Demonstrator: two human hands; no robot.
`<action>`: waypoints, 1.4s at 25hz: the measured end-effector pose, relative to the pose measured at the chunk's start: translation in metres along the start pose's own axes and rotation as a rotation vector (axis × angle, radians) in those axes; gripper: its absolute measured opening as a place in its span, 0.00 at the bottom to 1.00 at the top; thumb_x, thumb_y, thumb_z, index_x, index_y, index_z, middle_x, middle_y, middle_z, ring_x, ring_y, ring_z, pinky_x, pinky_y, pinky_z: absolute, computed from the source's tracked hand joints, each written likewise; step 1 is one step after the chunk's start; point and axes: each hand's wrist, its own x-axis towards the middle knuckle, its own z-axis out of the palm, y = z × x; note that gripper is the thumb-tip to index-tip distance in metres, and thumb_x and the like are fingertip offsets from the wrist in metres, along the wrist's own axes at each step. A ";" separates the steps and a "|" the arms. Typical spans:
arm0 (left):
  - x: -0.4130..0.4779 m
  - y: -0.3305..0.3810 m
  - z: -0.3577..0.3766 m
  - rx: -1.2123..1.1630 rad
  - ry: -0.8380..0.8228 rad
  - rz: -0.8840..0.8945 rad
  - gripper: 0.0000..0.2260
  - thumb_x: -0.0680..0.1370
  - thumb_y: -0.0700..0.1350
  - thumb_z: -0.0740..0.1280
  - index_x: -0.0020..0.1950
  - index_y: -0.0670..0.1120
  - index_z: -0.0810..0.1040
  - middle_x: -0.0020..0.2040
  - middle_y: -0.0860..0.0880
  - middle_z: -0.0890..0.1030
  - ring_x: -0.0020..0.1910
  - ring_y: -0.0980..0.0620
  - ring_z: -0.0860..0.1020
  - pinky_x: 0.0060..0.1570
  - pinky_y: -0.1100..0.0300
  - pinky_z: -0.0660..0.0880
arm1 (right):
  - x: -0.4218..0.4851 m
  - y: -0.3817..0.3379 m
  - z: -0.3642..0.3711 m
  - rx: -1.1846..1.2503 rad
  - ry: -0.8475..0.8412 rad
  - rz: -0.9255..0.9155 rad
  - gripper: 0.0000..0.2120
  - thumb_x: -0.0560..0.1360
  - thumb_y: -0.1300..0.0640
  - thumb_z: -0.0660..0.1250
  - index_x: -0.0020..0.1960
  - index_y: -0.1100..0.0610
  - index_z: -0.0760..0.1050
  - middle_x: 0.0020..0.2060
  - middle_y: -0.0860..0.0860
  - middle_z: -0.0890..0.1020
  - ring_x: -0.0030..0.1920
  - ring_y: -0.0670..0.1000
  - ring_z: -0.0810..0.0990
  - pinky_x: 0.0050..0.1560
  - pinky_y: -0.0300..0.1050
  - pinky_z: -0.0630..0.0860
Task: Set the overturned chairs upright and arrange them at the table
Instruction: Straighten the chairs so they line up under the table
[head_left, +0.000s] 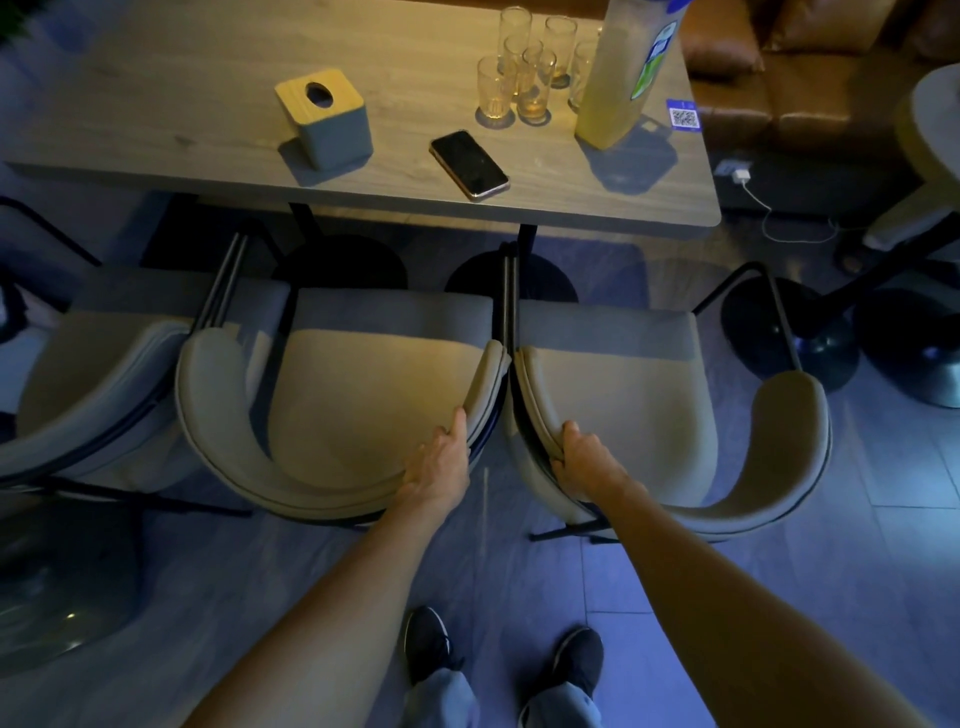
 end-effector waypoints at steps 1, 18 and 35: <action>0.000 0.000 0.000 -0.005 -0.013 0.000 0.30 0.82 0.44 0.61 0.79 0.47 0.49 0.60 0.40 0.77 0.54 0.41 0.78 0.52 0.47 0.76 | -0.001 0.000 0.000 0.007 0.001 0.008 0.16 0.80 0.56 0.60 0.65 0.61 0.63 0.48 0.58 0.74 0.45 0.58 0.77 0.46 0.50 0.76; -0.067 -0.035 -0.105 0.002 0.148 -0.070 0.16 0.84 0.49 0.53 0.71 0.47 0.67 0.60 0.42 0.77 0.56 0.39 0.77 0.54 0.47 0.71 | -0.055 -0.143 -0.036 0.027 0.113 -0.436 0.30 0.76 0.48 0.66 0.74 0.55 0.63 0.68 0.58 0.73 0.63 0.59 0.75 0.61 0.53 0.75; -0.052 -0.383 -0.194 0.088 0.183 -0.162 0.24 0.82 0.50 0.59 0.77 0.50 0.59 0.66 0.44 0.73 0.62 0.42 0.74 0.57 0.48 0.72 | -0.024 -0.444 0.104 0.032 -0.015 -0.376 0.31 0.79 0.55 0.63 0.77 0.58 0.54 0.64 0.62 0.74 0.61 0.62 0.75 0.61 0.54 0.74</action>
